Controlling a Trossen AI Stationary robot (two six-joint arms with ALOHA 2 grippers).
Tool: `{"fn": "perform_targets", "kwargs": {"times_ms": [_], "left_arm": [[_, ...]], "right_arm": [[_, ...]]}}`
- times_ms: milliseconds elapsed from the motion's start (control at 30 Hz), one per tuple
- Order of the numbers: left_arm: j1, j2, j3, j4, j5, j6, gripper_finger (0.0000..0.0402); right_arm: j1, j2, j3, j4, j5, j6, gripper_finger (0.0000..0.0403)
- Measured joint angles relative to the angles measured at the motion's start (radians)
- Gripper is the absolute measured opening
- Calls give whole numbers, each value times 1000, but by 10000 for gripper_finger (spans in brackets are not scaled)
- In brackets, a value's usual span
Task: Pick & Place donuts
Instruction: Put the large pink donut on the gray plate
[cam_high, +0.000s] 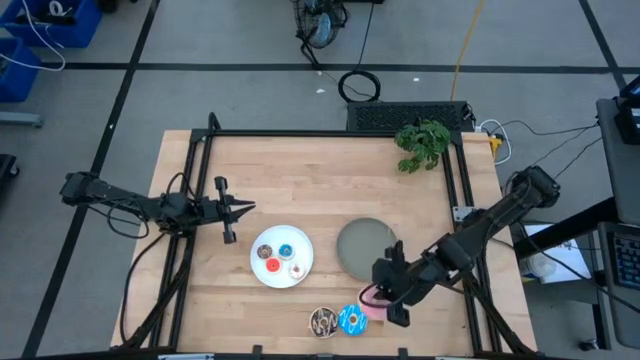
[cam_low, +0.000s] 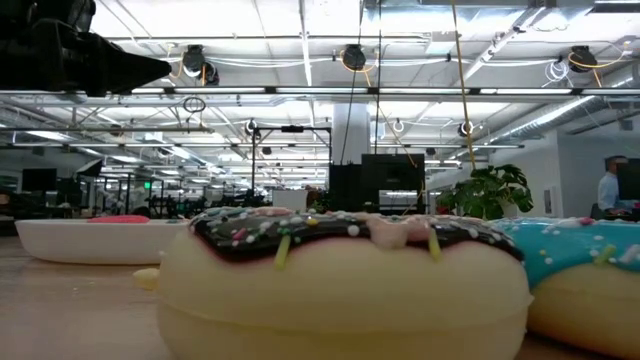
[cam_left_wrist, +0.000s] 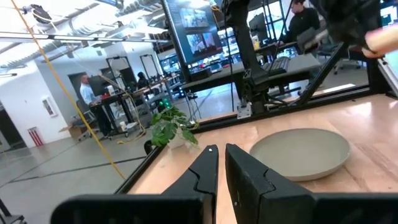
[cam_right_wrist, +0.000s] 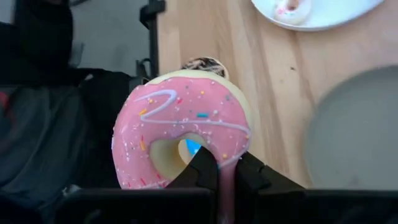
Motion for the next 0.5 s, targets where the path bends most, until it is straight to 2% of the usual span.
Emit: {"fn": "perform_targets", "kwargs": {"times_ms": [200,500], "left_arm": [[0,0,0,-10,0,-12,37],[0,0,0,-44,1,-72,37]], "right_arm": [[-6,45,217,-428,0,116,4],[-40,65,232,-466,4,155,6]]}}
